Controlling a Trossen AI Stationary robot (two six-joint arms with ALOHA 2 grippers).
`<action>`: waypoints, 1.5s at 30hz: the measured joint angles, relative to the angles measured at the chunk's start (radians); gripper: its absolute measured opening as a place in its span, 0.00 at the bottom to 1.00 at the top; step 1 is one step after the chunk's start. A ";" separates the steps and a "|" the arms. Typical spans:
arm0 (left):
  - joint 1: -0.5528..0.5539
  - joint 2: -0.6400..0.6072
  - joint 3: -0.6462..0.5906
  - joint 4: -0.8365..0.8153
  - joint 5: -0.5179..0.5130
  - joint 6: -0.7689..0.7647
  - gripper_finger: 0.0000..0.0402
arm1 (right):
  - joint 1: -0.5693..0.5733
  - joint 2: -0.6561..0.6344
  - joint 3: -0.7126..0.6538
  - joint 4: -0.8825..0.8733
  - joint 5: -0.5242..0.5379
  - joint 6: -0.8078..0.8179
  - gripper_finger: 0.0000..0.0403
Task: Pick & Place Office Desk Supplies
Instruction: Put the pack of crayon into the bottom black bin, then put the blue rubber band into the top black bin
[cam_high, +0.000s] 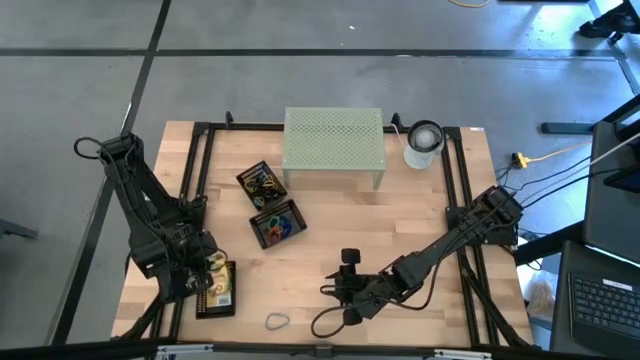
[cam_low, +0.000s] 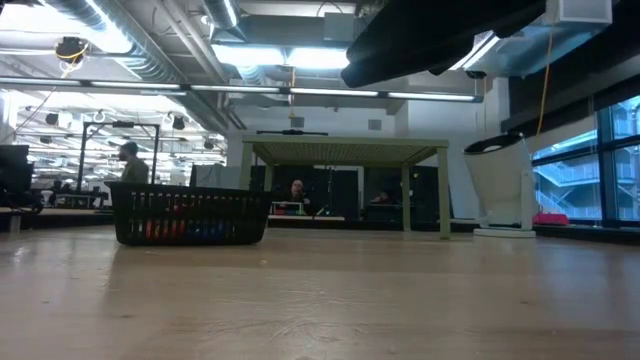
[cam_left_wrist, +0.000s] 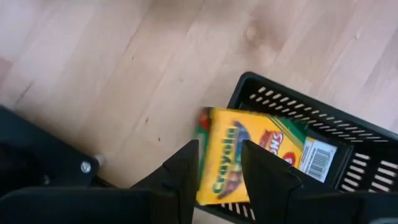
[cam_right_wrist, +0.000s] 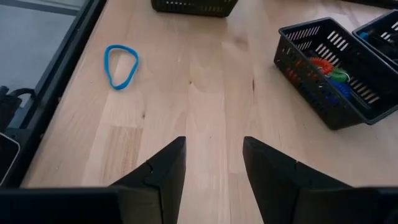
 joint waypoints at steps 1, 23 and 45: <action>0.000 0.000 0.000 0.000 -0.004 0.002 0.28 | 0.000 0.000 0.000 0.000 0.004 0.000 0.41; 0.118 0.074 0.001 0.622 -0.354 0.559 0.28 | 0.000 0.000 0.000 0.000 0.001 0.009 0.41; 0.341 0.534 0.001 1.276 0.177 1.267 0.28 | 0.000 0.000 0.000 0.011 -0.001 0.009 0.41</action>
